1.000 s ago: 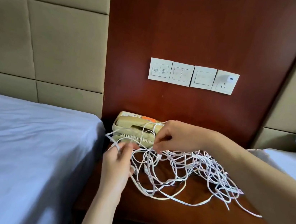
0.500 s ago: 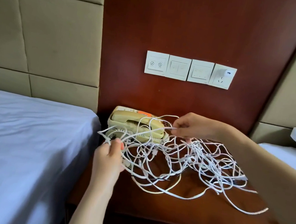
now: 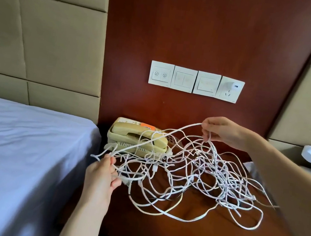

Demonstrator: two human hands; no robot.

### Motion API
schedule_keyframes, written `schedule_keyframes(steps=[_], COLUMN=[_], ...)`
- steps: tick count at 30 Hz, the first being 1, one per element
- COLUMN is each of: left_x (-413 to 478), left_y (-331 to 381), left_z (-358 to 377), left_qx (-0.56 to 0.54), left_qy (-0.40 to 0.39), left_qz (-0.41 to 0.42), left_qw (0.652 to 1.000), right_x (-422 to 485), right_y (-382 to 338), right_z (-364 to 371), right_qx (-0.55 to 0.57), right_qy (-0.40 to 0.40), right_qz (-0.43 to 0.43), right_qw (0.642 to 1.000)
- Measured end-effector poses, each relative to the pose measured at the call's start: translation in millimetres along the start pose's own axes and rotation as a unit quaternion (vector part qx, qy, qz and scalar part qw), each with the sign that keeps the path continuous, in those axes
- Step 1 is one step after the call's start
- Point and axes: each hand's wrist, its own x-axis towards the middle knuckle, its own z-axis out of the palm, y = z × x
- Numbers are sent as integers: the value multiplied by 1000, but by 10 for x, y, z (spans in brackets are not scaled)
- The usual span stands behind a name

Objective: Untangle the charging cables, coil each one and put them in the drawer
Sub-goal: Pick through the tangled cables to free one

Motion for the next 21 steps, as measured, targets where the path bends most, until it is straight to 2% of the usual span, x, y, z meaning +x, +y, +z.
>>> schedule_keyframes(steps=[6,8,11,13,16,19,21], left_x=[20,41,60,81,153,194,178], left_y=[-26,-20,-3,-5,21,102,120], left_z=[48,51,59,37,-58,-148,-143], left_qx=[0,-5,-9,-5,-52,-78,-55], left_qy=[-7,-3,9,22,25,35,54], left_qz=[-10,-16,-24,-24,-18,-6,8], left_qw=[1000,1000,1000,999,998,996,997], right_x=[31,71,142,143,114,60,45], right_y=[-27,-18,15,30,107,170,117], right_z=[12,20,26,-6,-134,-288,-230], right_qx=[-16,-133,-347,-383,-418,-329,-279], right_qy=[49,70,129,142,163,191,148], right_qz=[-5,-31,-99,-103,-53,-43,-38], right_qw=[999,988,924,907,892,924,948])
